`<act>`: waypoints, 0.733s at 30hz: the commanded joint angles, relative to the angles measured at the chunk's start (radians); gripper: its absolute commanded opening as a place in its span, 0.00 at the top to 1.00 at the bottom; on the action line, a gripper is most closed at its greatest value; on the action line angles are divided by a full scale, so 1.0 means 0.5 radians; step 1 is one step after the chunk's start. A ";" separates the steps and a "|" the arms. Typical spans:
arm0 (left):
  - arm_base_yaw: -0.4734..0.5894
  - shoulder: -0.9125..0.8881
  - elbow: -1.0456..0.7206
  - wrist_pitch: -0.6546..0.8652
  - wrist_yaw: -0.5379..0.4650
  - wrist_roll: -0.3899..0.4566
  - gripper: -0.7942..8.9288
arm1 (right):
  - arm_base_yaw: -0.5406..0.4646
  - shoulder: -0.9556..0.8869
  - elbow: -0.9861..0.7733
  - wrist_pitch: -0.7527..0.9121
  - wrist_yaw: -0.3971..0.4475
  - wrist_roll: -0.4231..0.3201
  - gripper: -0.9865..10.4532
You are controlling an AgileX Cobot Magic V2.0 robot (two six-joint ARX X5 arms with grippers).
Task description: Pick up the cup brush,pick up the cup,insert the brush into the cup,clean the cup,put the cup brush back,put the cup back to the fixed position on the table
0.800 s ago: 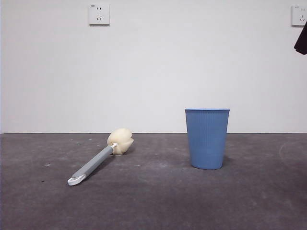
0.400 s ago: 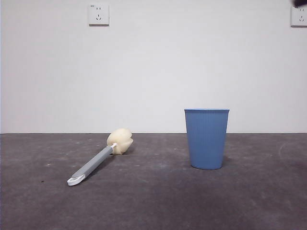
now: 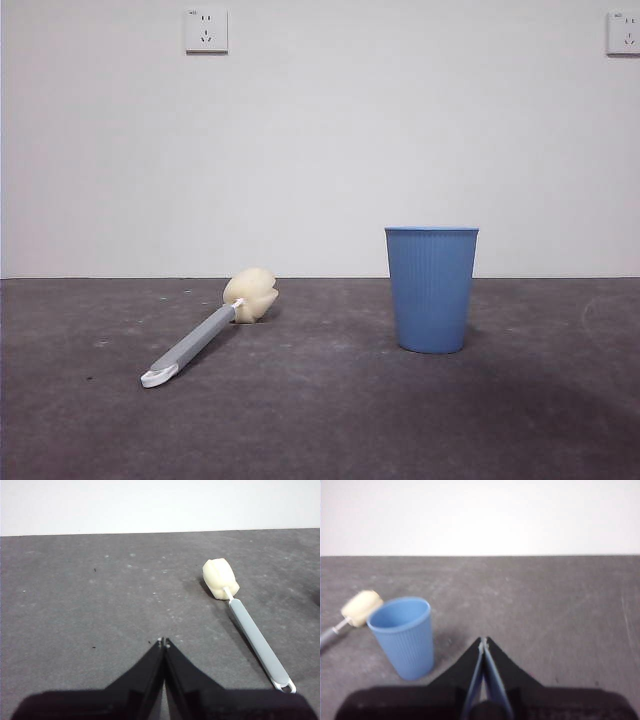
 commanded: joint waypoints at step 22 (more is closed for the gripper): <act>0.005 -0.004 -0.027 0.001 -0.002 -0.012 0.92 | 0.061 -0.252 -0.372 0.005 0.111 0.204 0.91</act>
